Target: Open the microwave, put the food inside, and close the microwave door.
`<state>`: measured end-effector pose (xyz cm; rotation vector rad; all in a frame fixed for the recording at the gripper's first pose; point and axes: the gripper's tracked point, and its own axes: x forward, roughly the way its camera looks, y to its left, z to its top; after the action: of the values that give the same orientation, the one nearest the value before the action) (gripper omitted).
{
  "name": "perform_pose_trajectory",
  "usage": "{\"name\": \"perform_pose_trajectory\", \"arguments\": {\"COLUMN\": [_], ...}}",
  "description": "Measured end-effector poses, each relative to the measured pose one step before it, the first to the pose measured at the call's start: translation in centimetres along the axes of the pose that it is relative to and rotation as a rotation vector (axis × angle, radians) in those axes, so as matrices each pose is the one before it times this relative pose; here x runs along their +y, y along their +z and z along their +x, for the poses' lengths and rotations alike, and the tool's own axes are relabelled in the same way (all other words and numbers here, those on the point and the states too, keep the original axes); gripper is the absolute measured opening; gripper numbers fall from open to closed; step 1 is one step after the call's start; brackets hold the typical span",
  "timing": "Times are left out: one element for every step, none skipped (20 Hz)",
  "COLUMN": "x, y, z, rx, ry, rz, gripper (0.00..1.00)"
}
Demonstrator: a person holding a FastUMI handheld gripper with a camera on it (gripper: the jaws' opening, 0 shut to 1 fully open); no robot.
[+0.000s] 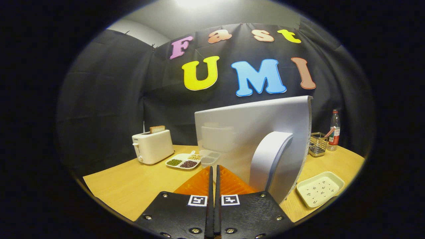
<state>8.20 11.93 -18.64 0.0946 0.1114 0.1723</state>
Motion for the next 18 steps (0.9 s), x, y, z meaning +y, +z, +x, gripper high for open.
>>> {"name": "perform_pose_trajectory", "arguments": {"x": [-0.991,-0.961,-0.786,-0.577,-0.655,-0.564,-0.479,-0.405,-0.522,-0.528,-0.541,-0.571,-0.576,-0.604,-0.537,-0.486,-0.5,-0.506], "y": [0.203,0.24,0.007,0.023,0.033,0.09,-0.057,0.101,-0.074,0.04,-0.387,-0.172,0.081,0.095,-0.151,0.073,-0.025,0.004], "z": [0.203,0.176,0.282,0.33,0.394,0.4,0.447,0.365,0.518,0.608,0.611,0.527,0.546,0.608,0.995,0.775,0.887,0.797], "rx": [-0.00731,-0.00622,-0.00269,0.00044,-0.00046,0.00105,0.00177,0.00104,0.00262,0.00885,0.01161,0.00771,-0.00009,-0.00127,0.00266,-0.00226,-0.00168,-0.00232], "ry": [-0.02246,-0.01958,-0.0174,-0.01189,-0.01305,-0.01003,-0.00593,-0.00224,-0.00477,-0.00753,-0.00654,-0.00907,-0.00509,-0.0148,-0.01243,-0.0113,-0.011,-0.01356], "rz": [-0.01,-0.0053,-0.00094,-0.00476,-0.00792,-0.01535,-0.01536,-0.0179,-0.01766,-0.01648,-0.01055,-0.00413,-0.00684,-0.00313,-0.00358,-0.00138,-0.00416,-0.00224], "gripper": [0.01,0.01,0.01,0.01,0.01,0.01,0.01,0.01,0.01,0.01,0.01,0.01,0.01,0.01,0.01,0.01,0.01,0.01]}}
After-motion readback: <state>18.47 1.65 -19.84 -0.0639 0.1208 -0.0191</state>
